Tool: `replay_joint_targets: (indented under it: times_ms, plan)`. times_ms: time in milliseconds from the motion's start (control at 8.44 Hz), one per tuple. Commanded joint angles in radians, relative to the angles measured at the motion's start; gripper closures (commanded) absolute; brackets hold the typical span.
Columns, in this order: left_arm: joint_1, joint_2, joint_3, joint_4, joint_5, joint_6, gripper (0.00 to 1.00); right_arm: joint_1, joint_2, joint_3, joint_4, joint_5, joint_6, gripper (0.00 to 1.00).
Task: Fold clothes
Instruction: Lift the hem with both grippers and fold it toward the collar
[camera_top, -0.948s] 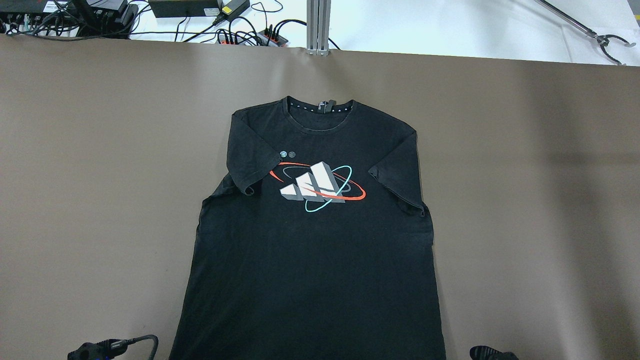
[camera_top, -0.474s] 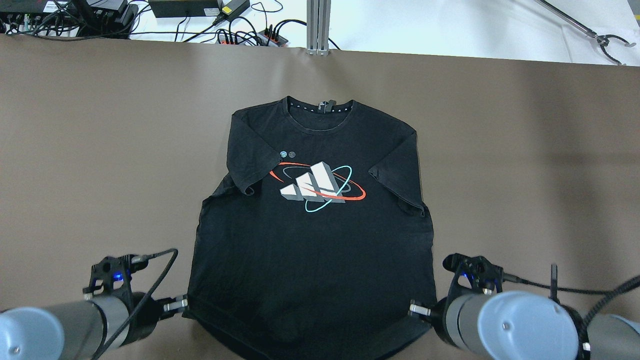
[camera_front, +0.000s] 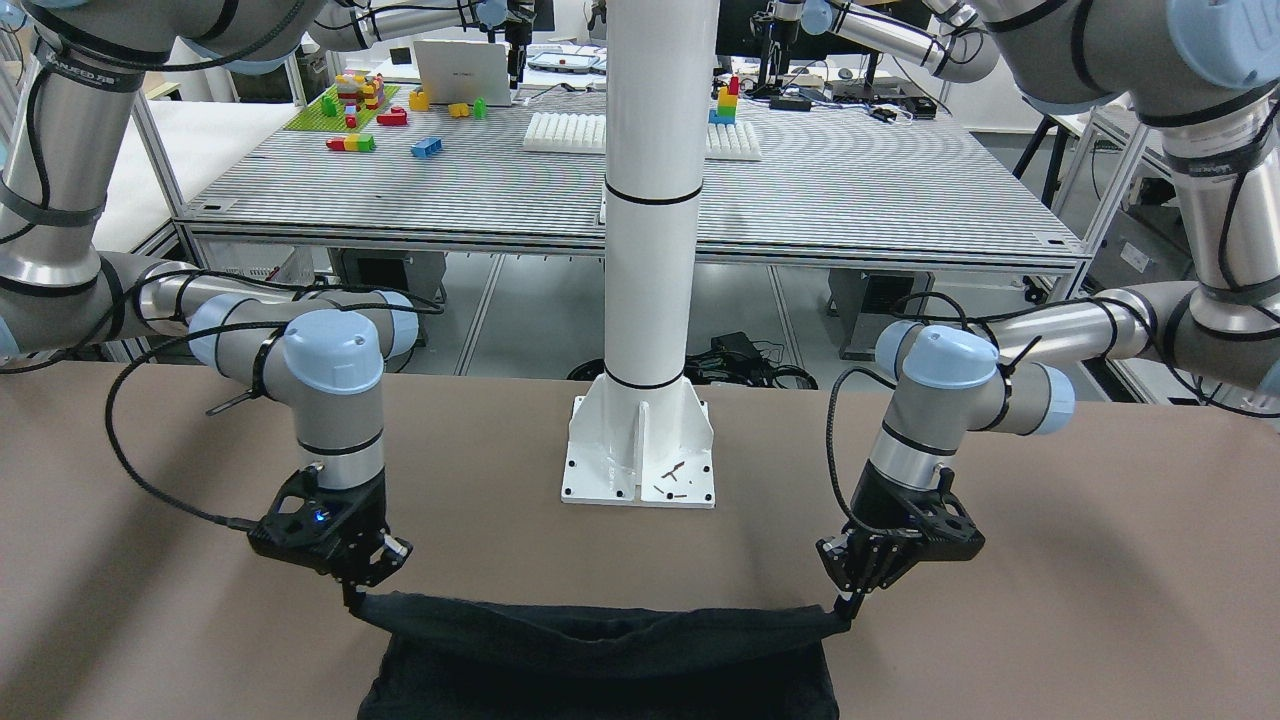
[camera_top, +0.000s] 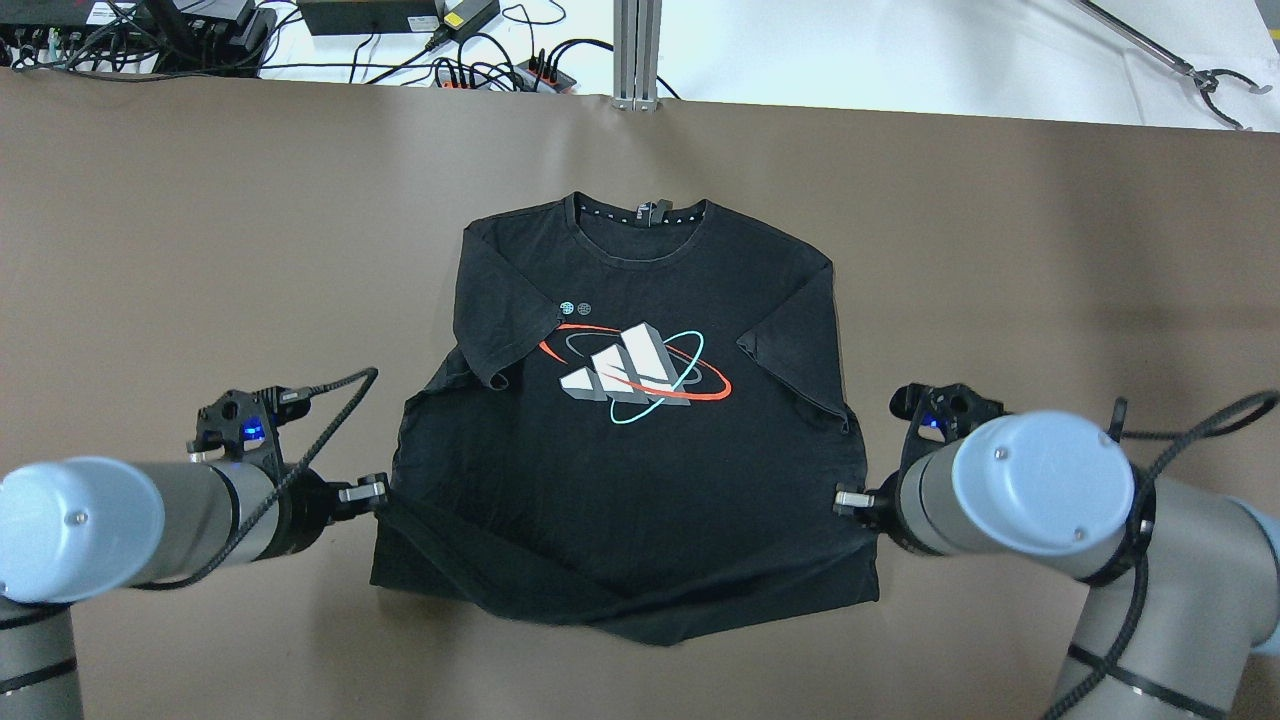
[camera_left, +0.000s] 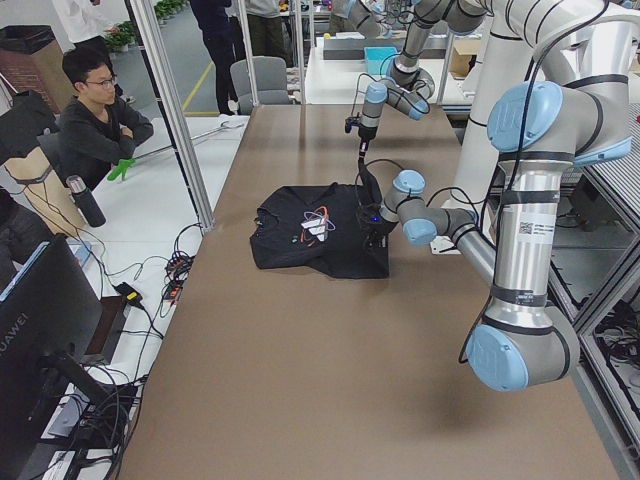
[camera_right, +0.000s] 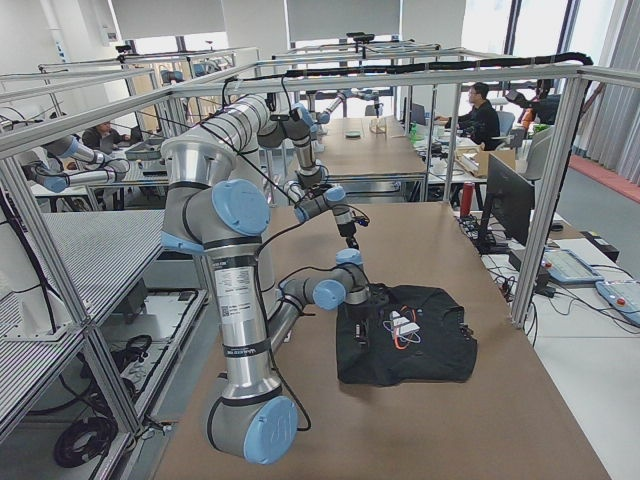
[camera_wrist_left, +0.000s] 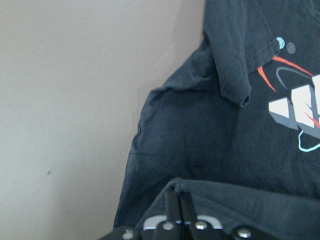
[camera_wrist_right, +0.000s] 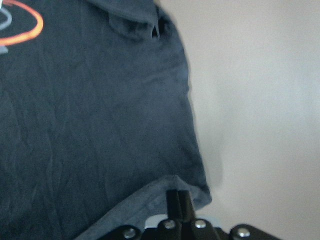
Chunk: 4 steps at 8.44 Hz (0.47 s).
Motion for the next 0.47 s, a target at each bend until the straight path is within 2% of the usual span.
replay_joint_targets:
  times_ms: [0,237,356]
  plan:
    - [-0.102,-0.012,0.002,0.007,-0.056,0.016,1.0,0.186,0.016,-0.046,-0.002,0.07,-0.152,1.0]
    - [-0.111,-0.014,-0.004,0.007,-0.056,0.014,1.0,0.194,0.027,-0.064,0.001,0.069,-0.152,1.0]
    - [-0.117,-0.014,-0.004,0.007,-0.056,0.014,1.0,0.194,0.065,-0.092,0.004,0.064,-0.148,1.0]
